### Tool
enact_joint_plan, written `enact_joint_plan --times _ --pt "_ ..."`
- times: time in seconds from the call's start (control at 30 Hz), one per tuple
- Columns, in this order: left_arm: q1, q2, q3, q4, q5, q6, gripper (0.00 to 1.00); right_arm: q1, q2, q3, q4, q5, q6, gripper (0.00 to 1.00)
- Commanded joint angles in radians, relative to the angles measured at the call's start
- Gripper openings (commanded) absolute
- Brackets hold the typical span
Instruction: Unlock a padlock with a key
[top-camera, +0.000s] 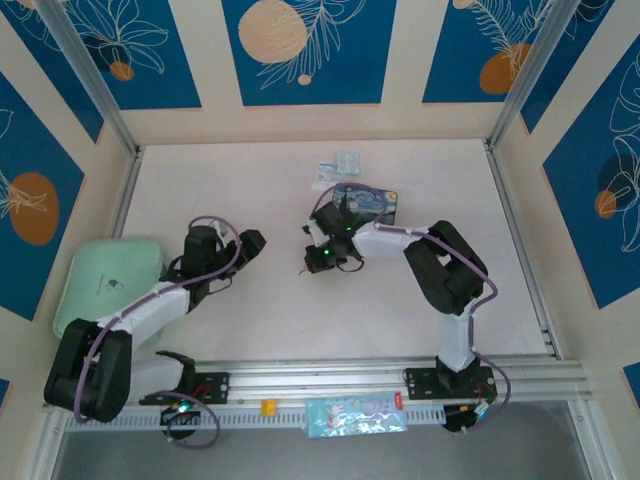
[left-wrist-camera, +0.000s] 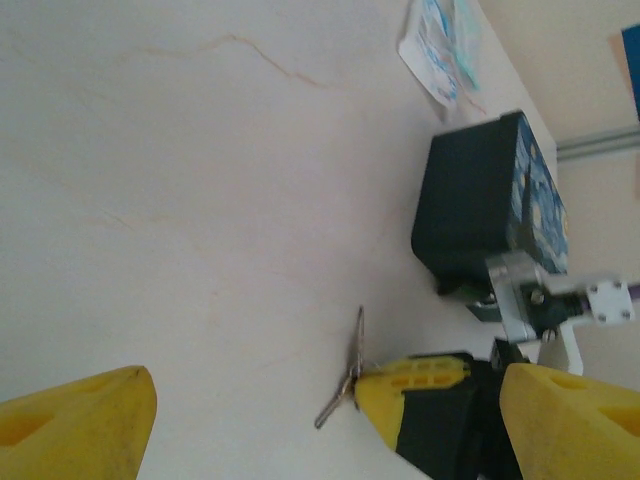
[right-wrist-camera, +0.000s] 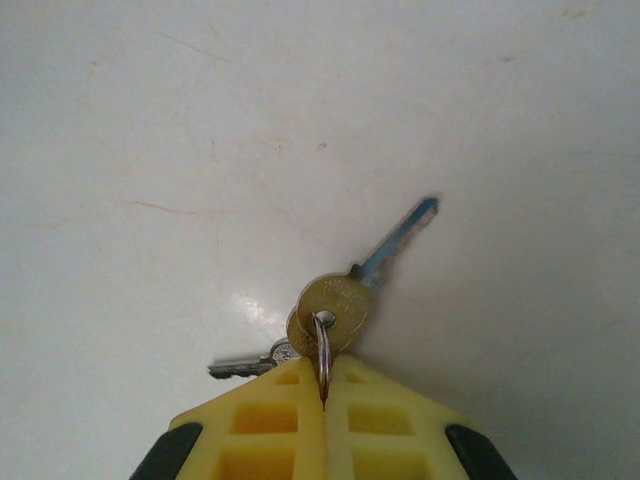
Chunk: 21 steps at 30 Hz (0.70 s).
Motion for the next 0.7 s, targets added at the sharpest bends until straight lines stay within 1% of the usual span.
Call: enact_joint_plan --times 0.0,0.23,0.4,0.5,0.6,0.67 --pt "-0.024 0.023 -0.026 0.119 0.045 -0.062 0.88 -0.029 -0.059 -0.037 0.117 -0.203 -0.084 0.0" --pt "-0.07 0.104 -0.018 0.246 0.092 -0.087 0.88 -0.054 -0.115 -0.068 0.16 -0.275 -0.053 0.0" --pt "-0.078 0.167 -0.03 0.415 0.123 -0.155 0.87 -0.065 -0.143 -0.092 0.196 -0.331 -0.019 0.0" --pt "-0.087 0.19 -0.017 0.445 0.137 -0.157 0.87 -0.072 -0.143 -0.083 0.195 -0.344 -0.003 0.0" --pt "-0.095 0.201 -0.017 0.458 0.13 -0.17 0.87 -0.086 -0.141 -0.058 0.169 -0.31 0.08 0.0" --pt "-0.098 0.205 -0.029 0.473 0.108 -0.202 0.86 -0.095 -0.137 -0.024 0.114 -0.254 0.185 0.0"
